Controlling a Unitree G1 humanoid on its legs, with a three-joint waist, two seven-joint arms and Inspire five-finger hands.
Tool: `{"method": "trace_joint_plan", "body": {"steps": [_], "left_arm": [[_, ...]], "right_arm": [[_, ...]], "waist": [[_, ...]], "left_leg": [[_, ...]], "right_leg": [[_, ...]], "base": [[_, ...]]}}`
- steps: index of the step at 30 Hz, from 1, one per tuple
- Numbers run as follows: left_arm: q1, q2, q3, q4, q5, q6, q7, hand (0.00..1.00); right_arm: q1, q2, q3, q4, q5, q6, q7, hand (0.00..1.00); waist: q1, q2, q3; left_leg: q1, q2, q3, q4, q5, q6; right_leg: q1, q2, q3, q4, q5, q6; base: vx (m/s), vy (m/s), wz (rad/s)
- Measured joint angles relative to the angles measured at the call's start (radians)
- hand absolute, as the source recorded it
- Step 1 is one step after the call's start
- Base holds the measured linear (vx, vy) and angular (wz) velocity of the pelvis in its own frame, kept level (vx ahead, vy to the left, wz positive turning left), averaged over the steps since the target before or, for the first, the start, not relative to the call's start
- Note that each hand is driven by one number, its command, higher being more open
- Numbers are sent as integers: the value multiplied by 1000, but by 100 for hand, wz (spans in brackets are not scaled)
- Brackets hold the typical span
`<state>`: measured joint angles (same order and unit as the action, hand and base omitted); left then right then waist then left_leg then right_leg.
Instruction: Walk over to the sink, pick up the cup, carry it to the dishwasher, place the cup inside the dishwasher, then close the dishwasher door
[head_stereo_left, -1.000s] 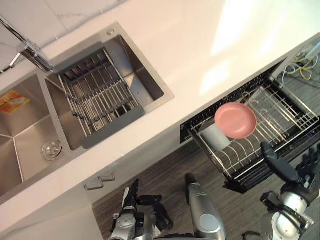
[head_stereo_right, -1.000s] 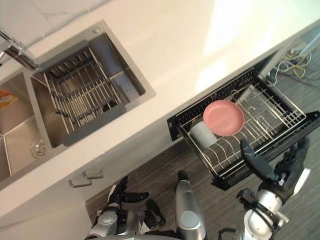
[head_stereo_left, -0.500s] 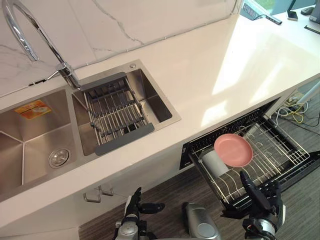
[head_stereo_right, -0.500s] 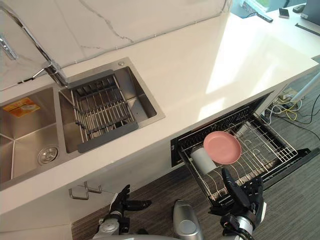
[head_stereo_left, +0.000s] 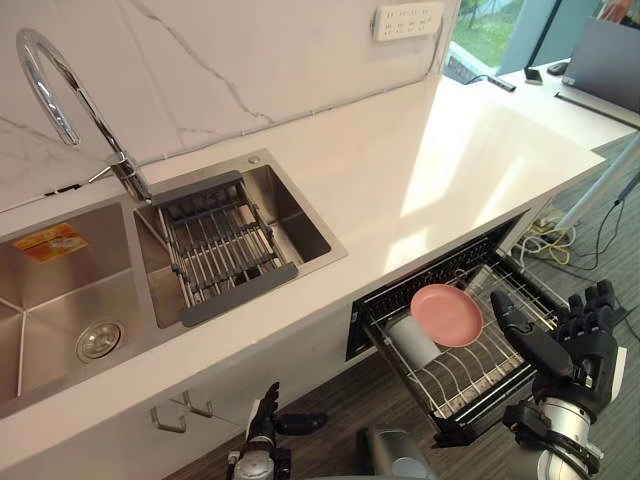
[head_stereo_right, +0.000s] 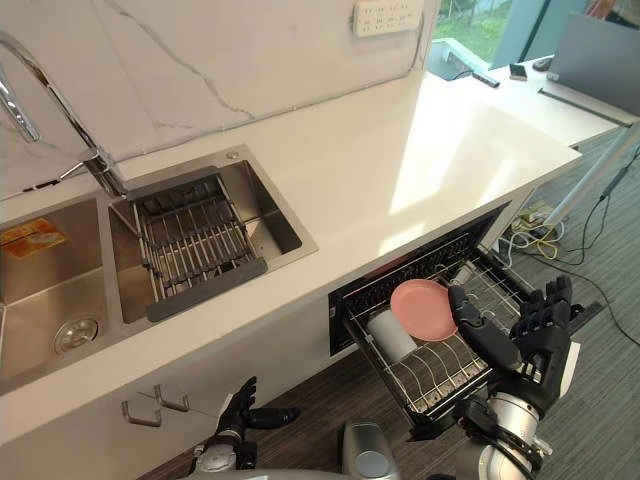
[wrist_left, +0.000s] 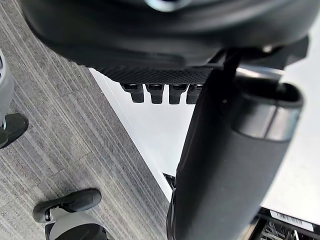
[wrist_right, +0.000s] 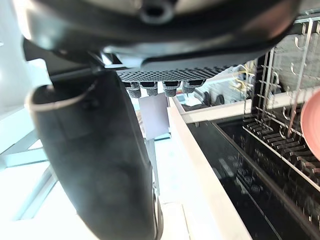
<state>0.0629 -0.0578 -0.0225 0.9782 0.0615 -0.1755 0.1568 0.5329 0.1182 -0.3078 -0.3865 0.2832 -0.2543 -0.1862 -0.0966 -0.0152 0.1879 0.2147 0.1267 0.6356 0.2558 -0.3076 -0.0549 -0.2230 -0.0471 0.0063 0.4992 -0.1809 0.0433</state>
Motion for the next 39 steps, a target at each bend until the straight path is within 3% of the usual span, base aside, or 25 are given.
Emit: {"method": "trace_joint_plan", "body": {"steps": [4,14,25,32,39], "left_arm": [[1,-1,10,1,0,3,1,100],[4,-2,16,9,2,6,8,100],[1,-2,19,9,2,8,7,100],[-4,-2,16,8,1,8,-8,100],[-7,-1,14,9,2,8,-11,100]], "right_arm": [[36,-6,-11,32,7,0,-10,100],[69,-11,-18,340,91,27,1,100],[40,-10,13,646,338,55,112,100],[17,-9,90,686,400,68,185,100],[19,-32,116,683,388,67,191,100]], "waist": [[-5,-4,1],[-18,-11,1],[-12,-10,2],[2,-8,0],[3,-7,0]], "left_leg": [[14,0,41,-4,0,0],[28,10,60,-3,-1,-2],[12,2,29,-8,1,-2],[-8,-14,-12,-12,5,6],[-23,-42,-61,-47,31,17]], "right_leg": [[1,19,34,-22,23,3],[10,32,44,-34,33,-4],[7,11,18,-29,29,-6],[9,-22,-14,-28,26,-2],[11,-60,-54,-35,26,2]], "base": [[-53,38,-31],[-14,2,-6],[2,8,7],[-13,22,19],[-7,17,20]]}}
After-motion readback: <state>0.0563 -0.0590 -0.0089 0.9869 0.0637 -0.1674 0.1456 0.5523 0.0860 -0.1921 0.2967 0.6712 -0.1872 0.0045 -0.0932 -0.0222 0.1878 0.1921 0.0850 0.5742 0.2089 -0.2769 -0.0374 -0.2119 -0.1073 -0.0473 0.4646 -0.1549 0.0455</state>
